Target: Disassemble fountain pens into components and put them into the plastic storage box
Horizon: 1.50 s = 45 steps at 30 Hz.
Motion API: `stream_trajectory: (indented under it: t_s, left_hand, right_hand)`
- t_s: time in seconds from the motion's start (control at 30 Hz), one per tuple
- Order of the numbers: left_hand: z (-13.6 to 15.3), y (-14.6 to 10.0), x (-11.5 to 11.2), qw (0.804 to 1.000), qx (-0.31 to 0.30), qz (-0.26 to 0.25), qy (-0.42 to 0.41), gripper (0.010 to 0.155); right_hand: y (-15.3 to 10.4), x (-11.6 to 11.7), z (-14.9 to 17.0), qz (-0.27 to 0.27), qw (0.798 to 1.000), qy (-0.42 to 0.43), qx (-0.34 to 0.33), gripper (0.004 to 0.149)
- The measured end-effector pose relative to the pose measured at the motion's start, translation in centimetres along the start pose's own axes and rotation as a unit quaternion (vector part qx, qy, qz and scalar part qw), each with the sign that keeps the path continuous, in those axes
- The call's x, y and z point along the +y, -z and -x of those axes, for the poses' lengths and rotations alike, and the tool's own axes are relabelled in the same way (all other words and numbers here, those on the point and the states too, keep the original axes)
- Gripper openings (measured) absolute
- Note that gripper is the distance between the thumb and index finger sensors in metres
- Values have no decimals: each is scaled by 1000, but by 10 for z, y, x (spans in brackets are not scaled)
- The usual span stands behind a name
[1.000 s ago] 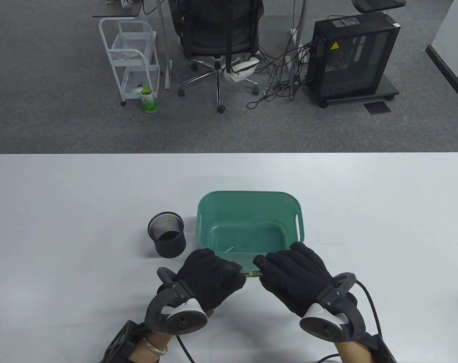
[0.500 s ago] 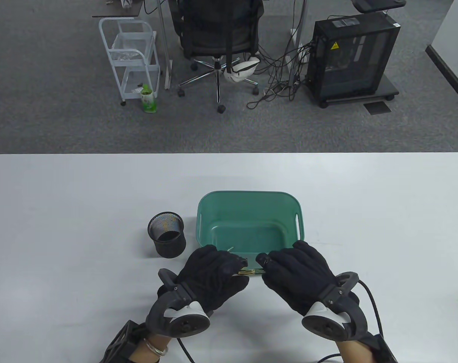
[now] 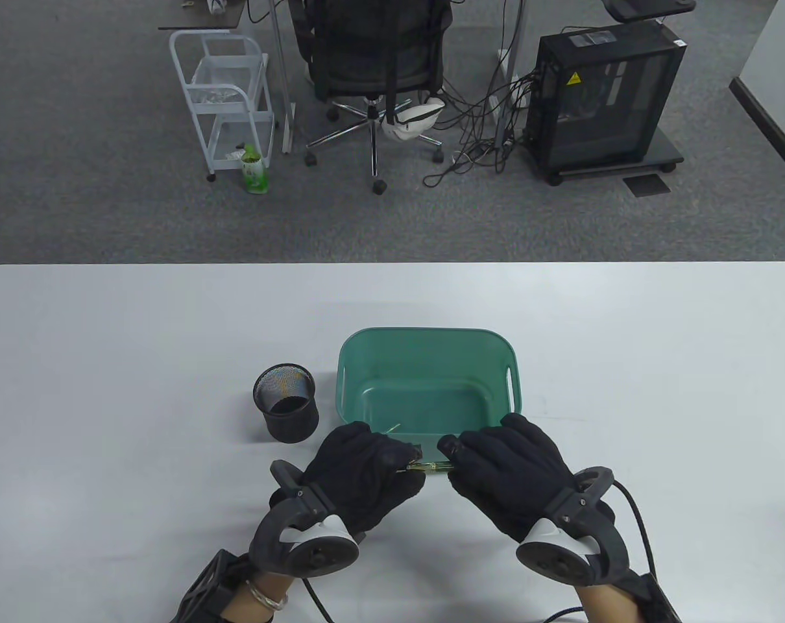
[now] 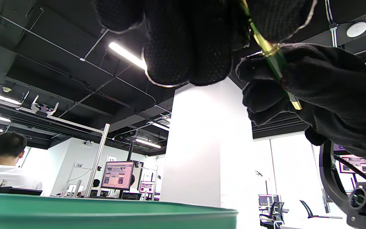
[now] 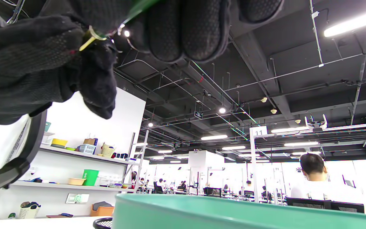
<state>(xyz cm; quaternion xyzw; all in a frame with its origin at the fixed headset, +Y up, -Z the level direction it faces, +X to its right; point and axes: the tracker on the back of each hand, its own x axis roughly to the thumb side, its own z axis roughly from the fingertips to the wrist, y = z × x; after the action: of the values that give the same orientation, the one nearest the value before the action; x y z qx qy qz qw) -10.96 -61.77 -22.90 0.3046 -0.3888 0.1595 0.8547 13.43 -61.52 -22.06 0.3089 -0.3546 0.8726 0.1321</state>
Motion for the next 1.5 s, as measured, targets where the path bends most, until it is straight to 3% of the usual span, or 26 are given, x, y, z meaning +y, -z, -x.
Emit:
stream_trajectory:
  t_s: [0.8,1.13,1.5]
  left_hand:
    - [3,0,0,1000,5,-7,-9,52]
    - [5,0,-1,1000,6,5,-12,62]
    - [3,0,-1,1000,1,3,0,55]
  right_hand:
    - [0,1,-2,-1,1000,3,-4,44]
    - [0,0,0,1,1000,1,0,44]
    - [0,0,0,-1,1000,-1,1,44]
